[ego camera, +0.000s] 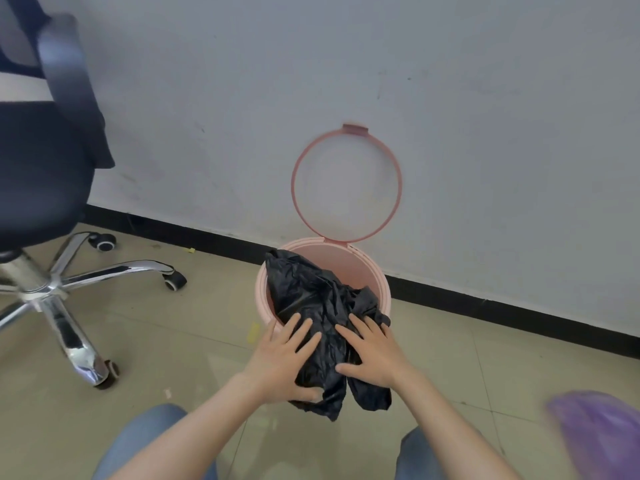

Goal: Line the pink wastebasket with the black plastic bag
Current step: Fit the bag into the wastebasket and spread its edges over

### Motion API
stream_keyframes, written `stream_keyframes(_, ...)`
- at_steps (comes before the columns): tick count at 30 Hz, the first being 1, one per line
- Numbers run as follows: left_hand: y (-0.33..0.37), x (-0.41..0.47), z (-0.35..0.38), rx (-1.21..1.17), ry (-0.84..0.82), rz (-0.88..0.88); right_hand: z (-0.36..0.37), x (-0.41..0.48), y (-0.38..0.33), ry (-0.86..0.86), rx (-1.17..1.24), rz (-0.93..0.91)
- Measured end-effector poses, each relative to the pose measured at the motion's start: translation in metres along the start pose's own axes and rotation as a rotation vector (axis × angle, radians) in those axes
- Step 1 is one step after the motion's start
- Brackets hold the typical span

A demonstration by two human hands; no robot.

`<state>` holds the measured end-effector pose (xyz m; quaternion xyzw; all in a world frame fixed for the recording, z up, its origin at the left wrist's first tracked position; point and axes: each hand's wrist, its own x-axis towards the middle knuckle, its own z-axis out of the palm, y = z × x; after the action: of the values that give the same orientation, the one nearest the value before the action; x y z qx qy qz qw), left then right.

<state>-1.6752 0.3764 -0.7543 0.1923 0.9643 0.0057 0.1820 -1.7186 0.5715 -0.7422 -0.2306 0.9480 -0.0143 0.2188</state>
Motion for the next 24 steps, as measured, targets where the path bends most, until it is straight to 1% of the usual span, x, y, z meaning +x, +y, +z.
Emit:
stream_keyframes(3, -0.003, 0.003, 0.003, 0.023, -0.028, -0.043, 0.003, -0.002, 0.009, -0.062, -0.051, 0.000)
stream_keyframes(4, -0.006, 0.005, 0.002, 0.014, -0.037, -0.048, 0.003, -0.001, 0.011, -0.044, -0.070, -0.004)
stream_keyframes(6, -0.010, 0.011, -0.004, -0.021, -0.038, -0.026, 0.000, 0.003, 0.010, 0.047, -0.097, -0.019)
stream_keyframes(7, -0.011, 0.014, -0.008, -0.058, -0.033, -0.017, -0.003, 0.006, 0.010, 0.085, -0.094, -0.032)
stream_keyframes(9, -0.012, 0.020, -0.018, -0.154, -0.025, -0.022, -0.014, 0.011, 0.008, 0.101, -0.032, -0.068)
stream_keyframes(11, -0.012, 0.025, -0.028, -0.255, -0.032, -0.048, -0.033, 0.015, 0.005, 0.091, 0.063, -0.045)
stream_keyframes(12, -0.011, 0.028, -0.032, -0.332, -0.038, -0.076, -0.043, 0.018, 0.003, 0.109, 0.059, -0.013)
stream_keyframes(14, -0.009, 0.034, -0.038, -0.473, -0.044, -0.145, -0.065, 0.025, -0.007, 0.159, -0.079, 0.063)
stream_keyframes(15, -0.009, 0.038, -0.039, -0.484, -0.039, -0.166, -0.075, 0.028, -0.014, 0.168, -0.165, 0.090)
stream_keyframes(16, -0.010, 0.041, -0.039, -0.456, -0.026, -0.177, -0.081, 0.031, -0.022, 0.144, -0.238, 0.101)
stream_keyframes(17, -0.012, 0.045, -0.039, -0.419, 0.002, -0.187, -0.085, 0.035, -0.028, 0.079, -0.300, 0.104)
stream_keyframes(20, -0.024, 0.057, -0.039, -0.280, 0.072, -0.229, -0.078, 0.046, -0.036, -0.207, -0.390, 0.084)
stream_keyframes(21, -0.029, 0.062, -0.041, -0.225, 0.075, -0.242, -0.073, 0.047, -0.032, -0.234, -0.384, 0.053)
stream_keyframes(22, -0.033, 0.067, -0.042, -0.182, 0.088, -0.251, -0.069, 0.047, -0.025, -0.215, -0.380, 0.016)
stream_keyframes(24, -0.040, 0.079, -0.046, -0.128, 0.143, -0.249, -0.062, 0.041, -0.010, -0.110, -0.371, -0.042)
